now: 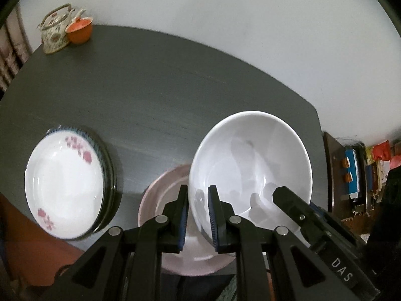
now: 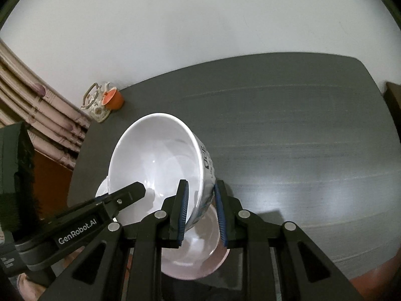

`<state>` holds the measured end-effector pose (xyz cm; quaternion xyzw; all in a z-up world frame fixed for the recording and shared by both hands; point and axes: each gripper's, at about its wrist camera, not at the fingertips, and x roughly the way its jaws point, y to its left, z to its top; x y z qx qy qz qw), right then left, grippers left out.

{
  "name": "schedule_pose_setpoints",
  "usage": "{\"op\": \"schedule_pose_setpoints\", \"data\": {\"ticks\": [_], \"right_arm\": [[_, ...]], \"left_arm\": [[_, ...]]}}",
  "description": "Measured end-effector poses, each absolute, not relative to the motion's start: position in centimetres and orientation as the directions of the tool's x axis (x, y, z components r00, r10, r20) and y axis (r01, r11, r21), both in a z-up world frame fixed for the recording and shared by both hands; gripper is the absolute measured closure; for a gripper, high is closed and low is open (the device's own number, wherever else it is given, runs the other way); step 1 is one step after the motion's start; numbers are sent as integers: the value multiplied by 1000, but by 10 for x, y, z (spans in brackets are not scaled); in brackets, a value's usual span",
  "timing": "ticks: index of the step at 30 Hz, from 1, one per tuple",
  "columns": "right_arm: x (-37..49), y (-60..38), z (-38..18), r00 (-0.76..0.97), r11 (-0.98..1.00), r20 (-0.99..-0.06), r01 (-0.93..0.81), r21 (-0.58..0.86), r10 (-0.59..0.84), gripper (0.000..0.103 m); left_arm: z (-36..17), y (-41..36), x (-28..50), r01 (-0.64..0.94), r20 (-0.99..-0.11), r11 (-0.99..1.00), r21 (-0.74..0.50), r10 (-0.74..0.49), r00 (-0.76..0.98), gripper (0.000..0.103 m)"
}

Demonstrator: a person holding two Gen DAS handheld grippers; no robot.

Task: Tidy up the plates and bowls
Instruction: 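Lift and carry the blue-banded bowl over the nested bowls, then lower the blue-banded bowl into the pink-banded white bowl with both grippers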

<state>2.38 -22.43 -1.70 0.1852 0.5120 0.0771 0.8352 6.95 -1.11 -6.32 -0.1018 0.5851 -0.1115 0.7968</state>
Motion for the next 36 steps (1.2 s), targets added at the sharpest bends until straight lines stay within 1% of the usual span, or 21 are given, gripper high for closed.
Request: {"op": "schedule_pose_setpoints", "data": {"ticks": [18,36], "right_arm": [[-11,-209,-42,394,917,-855,66,393,338,81],[-5,-200,-69,320,916,-881,84,392,348,79]], "left_arm": [[-86,-4,48,48,-936,965,-260,-264,231,88],[-103,-20,48,31,-956,976,-216,-218,195,88]]}}
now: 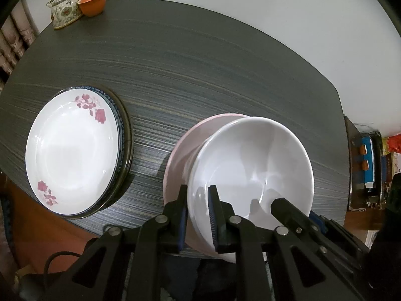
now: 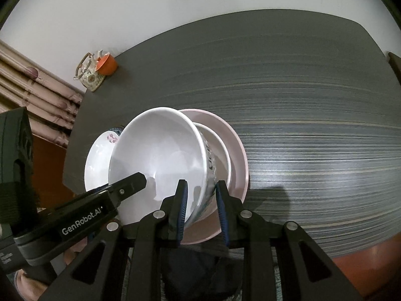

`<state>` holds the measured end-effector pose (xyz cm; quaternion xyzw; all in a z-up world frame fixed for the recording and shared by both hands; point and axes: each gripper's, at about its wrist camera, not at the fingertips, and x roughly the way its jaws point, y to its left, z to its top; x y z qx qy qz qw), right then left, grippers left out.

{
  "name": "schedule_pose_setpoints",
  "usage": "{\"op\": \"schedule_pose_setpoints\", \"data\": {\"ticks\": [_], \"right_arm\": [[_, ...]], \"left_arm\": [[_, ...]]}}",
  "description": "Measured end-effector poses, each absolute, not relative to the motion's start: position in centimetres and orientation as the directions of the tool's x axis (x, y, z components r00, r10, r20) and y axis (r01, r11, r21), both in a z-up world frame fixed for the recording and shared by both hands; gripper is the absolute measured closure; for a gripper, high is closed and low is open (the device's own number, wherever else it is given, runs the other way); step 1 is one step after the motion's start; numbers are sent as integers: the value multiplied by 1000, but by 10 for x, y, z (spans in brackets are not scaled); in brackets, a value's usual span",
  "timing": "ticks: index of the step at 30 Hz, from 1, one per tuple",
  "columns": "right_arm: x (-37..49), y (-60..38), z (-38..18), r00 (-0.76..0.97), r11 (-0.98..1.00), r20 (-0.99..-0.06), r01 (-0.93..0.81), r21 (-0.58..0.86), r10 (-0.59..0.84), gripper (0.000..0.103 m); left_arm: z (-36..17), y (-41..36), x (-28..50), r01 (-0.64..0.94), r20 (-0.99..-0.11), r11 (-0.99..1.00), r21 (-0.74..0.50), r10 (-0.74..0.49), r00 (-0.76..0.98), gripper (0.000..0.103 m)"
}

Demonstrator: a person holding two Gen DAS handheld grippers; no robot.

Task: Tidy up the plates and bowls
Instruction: 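Lower the blue-banded bowl into the pink-banded white bowl with both grippers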

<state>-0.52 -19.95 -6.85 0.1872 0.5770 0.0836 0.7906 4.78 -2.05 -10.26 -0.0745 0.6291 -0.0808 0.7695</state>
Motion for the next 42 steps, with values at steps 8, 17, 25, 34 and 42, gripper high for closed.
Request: {"op": "schedule_pose_setpoints", "data": {"ticks": [8,17,25,34,42], "right_arm": [[-2,-202,-76,308,912,-883,93,399,355,79],[-1,-203,-81,302,908,-881,96,408,365,79],[-2,-206,-81,309,907,-880,99,408,362,79],[1,-203,-79,317,913,-881,89,398,352,79],[0,-205,-77,324,910,-875,89,406,359,68]], "left_arm": [[-106,-26,46,38,-958,978,-204,-208,198,88],[-106,-28,48,42,-958,979,-199,-203,203,88],[-107,-26,49,46,-959,979,-197,-202,201,88],[-105,-26,50,50,-960,981,-190,-196,202,88],[-104,-28,49,49,-958,979,-196,-202,203,87]]}}
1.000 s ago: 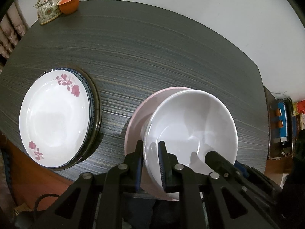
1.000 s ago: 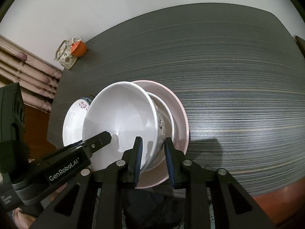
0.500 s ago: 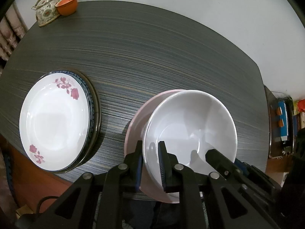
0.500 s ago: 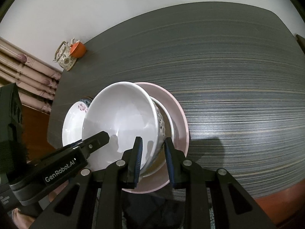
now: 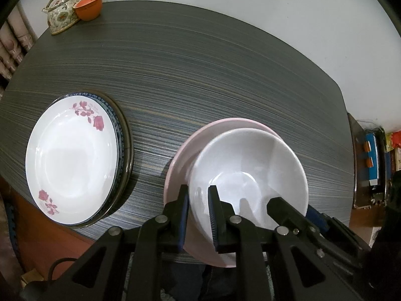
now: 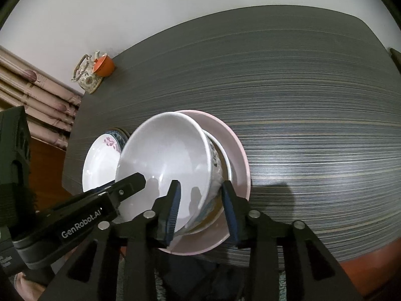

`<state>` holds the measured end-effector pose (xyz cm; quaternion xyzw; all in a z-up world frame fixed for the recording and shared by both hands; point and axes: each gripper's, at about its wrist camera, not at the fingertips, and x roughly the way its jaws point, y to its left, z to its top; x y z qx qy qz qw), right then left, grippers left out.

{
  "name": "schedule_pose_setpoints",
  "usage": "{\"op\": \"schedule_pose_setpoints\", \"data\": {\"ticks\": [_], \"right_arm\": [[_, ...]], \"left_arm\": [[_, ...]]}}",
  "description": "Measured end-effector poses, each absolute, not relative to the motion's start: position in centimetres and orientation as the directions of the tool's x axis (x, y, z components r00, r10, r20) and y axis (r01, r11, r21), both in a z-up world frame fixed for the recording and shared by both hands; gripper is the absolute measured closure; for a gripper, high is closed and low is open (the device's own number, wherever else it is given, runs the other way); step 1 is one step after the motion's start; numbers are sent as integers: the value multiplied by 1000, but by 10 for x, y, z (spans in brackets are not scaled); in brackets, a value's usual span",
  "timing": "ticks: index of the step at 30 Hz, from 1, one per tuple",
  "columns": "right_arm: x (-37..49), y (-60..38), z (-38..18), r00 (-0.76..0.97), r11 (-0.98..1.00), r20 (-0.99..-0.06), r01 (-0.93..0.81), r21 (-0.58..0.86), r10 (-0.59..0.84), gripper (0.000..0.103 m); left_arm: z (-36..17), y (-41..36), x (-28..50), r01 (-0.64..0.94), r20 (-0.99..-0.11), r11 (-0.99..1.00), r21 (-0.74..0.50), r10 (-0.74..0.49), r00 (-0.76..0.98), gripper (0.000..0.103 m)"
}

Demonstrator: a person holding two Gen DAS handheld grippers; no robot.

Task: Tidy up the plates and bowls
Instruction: 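Lower the blue-banded bowl into the pink-banded white bowl with both grippers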

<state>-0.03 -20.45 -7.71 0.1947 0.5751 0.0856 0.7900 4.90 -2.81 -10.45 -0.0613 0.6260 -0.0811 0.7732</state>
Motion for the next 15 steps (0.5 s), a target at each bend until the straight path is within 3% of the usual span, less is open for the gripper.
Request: {"op": "schedule_pose_setpoints", "data": {"ticks": [15], "right_arm": [[-3,-200,-73,329,915,-877,80,394,349,59]], "left_arm": [[-102,-23,49,48,-950,973,-225,-231,209,84]]}}
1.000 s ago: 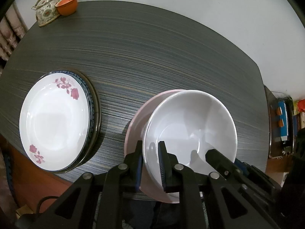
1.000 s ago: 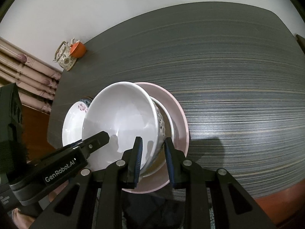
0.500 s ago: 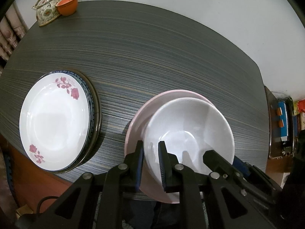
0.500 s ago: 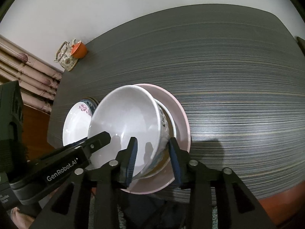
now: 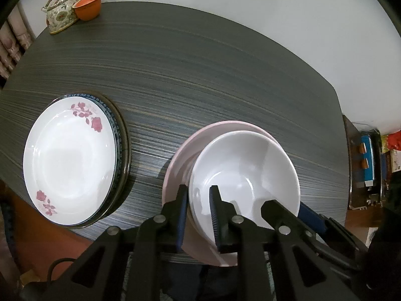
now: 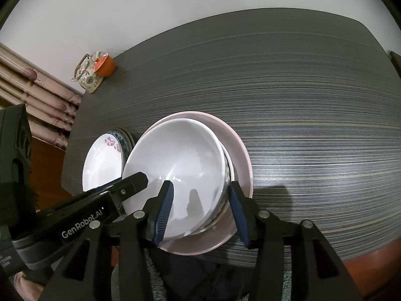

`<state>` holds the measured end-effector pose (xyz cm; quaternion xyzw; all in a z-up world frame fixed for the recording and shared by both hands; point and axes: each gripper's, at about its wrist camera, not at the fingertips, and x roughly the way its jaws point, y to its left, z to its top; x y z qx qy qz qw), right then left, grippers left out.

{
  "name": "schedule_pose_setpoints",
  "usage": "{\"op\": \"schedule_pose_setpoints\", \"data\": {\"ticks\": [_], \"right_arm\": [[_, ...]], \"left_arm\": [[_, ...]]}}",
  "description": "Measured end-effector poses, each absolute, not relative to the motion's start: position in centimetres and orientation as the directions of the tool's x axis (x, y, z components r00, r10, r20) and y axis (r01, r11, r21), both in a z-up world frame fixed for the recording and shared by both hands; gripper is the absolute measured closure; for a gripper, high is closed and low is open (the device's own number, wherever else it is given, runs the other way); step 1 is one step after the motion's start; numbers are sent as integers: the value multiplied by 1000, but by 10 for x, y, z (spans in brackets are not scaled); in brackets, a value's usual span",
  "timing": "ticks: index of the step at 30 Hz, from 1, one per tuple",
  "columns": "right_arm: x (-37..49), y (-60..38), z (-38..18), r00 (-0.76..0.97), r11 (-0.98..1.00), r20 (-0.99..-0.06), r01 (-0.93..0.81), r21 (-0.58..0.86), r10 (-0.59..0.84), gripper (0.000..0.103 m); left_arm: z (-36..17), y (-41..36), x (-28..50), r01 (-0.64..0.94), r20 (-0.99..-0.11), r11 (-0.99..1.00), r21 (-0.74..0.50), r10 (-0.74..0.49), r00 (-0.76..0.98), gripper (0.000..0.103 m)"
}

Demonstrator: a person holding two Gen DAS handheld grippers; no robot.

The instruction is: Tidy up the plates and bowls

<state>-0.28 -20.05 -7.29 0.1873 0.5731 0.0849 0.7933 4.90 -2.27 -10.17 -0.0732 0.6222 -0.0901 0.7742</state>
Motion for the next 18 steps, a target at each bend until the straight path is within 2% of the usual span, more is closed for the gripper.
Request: {"op": "schedule_pose_setpoints", "data": {"ticks": [5,14,18], "right_arm": [[-5,-201,-69,336,916,-876,77,393,348,58],[-10,-203,-65,348,919,-874,78,387,339,57],[-13,-206,-61,356,917,-871,80,390,339,56]], "left_arm": [[-98,-19,49,53,-942,967,-247,-253,220,79],[-85,2,48,62,-911,949,-308,-313,268,75],[-84,19,51,31,-913,953,-301,-298,279,72]]}}
